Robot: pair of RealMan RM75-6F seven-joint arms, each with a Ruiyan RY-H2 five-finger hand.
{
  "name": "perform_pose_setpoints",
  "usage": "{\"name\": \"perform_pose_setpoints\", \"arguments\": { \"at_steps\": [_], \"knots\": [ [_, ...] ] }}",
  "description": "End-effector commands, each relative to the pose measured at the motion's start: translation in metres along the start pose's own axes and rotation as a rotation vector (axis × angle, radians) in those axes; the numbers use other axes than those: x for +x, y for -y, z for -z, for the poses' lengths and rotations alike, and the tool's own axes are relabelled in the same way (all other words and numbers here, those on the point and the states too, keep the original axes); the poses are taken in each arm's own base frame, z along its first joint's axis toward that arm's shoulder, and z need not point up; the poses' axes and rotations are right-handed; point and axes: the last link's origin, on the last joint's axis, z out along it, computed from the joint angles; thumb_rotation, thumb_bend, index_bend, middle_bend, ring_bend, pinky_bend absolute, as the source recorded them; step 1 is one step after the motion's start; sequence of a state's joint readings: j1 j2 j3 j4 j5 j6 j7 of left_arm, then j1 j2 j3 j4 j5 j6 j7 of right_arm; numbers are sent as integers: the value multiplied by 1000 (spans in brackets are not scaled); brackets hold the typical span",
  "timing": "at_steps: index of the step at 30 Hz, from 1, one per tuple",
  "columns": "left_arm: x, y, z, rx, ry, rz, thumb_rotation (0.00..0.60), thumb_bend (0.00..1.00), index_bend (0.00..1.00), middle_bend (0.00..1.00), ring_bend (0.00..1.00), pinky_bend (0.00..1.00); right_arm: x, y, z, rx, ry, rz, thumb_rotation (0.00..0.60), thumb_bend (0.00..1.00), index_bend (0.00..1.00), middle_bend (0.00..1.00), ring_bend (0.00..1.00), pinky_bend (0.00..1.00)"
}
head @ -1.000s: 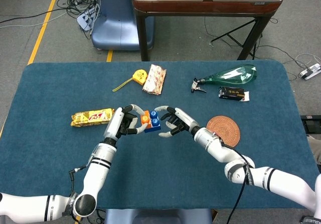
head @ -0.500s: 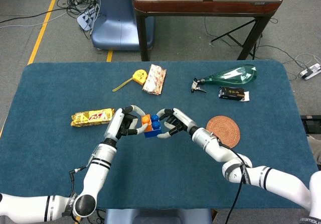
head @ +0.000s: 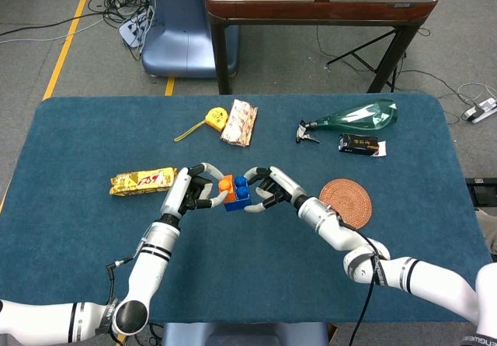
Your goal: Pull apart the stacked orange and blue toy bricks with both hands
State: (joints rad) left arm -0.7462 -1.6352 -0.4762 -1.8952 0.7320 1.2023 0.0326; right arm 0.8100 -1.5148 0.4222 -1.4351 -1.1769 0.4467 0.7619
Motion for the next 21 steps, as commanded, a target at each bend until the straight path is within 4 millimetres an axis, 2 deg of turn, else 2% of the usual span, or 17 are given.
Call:
{"name": "perform_pose_setpoints", "arguments": {
  "at_steps": [1, 15, 21],
  "knots": [
    [0, -1, 0, -5, 1, 4, 600, 578, 737, 878, 966, 1000, 0, -1, 0, -1, -1, 3, 600, 242, 671, 1000, 1000, 1000],
    [2, -4, -1, -11, -5, 19, 600, 578, 738, 878, 966, 1000, 0, -10, 0, -24, -3, 57, 600, 259, 702, 1000, 1000, 1000],
    [4, -3, -1, -6, -10, 23, 600, 579, 738, 877, 966, 1000, 6, -25, 3, -64, -13, 181, 600, 261, 702, 1000, 1000, 1000]
  ]
}}
